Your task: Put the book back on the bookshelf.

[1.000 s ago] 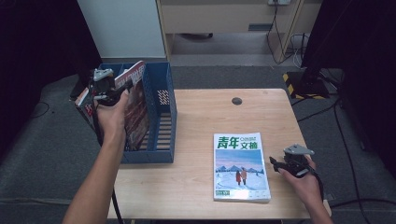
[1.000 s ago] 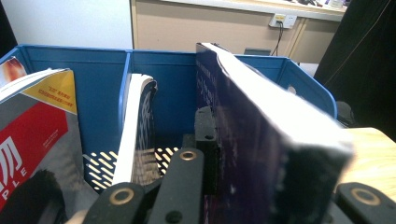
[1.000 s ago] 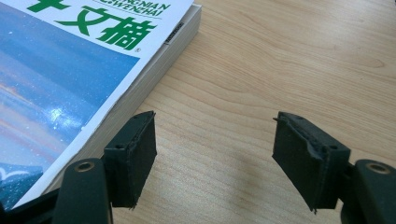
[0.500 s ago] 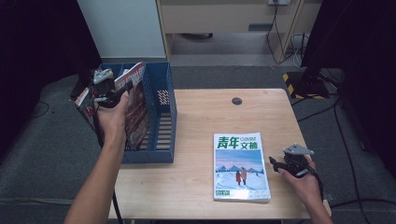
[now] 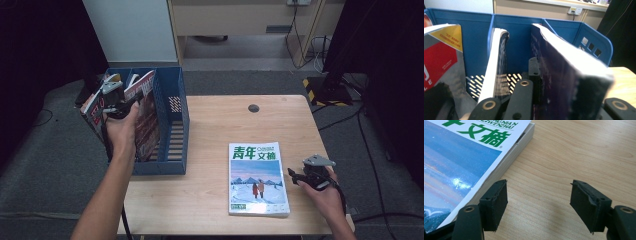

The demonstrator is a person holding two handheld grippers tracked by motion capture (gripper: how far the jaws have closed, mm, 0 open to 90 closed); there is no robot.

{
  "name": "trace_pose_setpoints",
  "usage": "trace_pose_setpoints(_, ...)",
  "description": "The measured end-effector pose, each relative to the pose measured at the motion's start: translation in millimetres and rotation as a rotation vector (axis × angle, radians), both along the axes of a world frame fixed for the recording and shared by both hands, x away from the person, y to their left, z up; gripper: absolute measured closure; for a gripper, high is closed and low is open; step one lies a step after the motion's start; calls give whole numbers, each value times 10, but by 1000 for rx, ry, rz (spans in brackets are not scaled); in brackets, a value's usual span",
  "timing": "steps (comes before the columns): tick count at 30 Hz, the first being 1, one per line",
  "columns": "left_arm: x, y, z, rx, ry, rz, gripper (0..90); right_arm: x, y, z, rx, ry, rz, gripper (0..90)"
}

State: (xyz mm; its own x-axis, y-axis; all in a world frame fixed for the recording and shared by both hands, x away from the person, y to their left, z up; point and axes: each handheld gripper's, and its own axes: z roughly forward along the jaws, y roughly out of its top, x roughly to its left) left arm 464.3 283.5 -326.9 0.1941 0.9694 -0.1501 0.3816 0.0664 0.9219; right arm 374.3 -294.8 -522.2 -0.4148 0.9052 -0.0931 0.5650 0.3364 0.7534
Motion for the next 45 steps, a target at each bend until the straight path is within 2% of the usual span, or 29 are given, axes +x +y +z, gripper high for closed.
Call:
trace_pose_setpoints(2,-2,-23,-5,30,6,-3,834,1,0,-1,0,0,-1,301)
trace_pose_setpoints(7,-9,-53,2,56,22,-7,834,3,0,-1,0,-2,1,301)
trace_pose_setpoints(9,-8,-64,3,79,37,-10,833,2,3,-1,2,-1,0,301)
trace_pose_setpoints(11,-9,-65,-13,75,50,-12,832,1,3,0,2,-2,1,301)
trace_pose_setpoints(16,-27,-63,-38,89,45,-10,831,2,3,0,1,5,5,301)
trace_pose_setpoints(23,-68,-50,-68,91,3,14,828,1,15,-6,1,7,4,300)
trace_pose_setpoints(28,-81,-79,-65,87,-8,8,826,3,14,-8,-1,6,8,301)
trace_pose_setpoints(42,-94,-170,-53,96,-8,-9,823,2,20,-9,-3,13,15,301)
trace_pose_setpoints(45,-105,-179,-62,112,-4,-14,823,4,25,-15,-3,13,12,300)
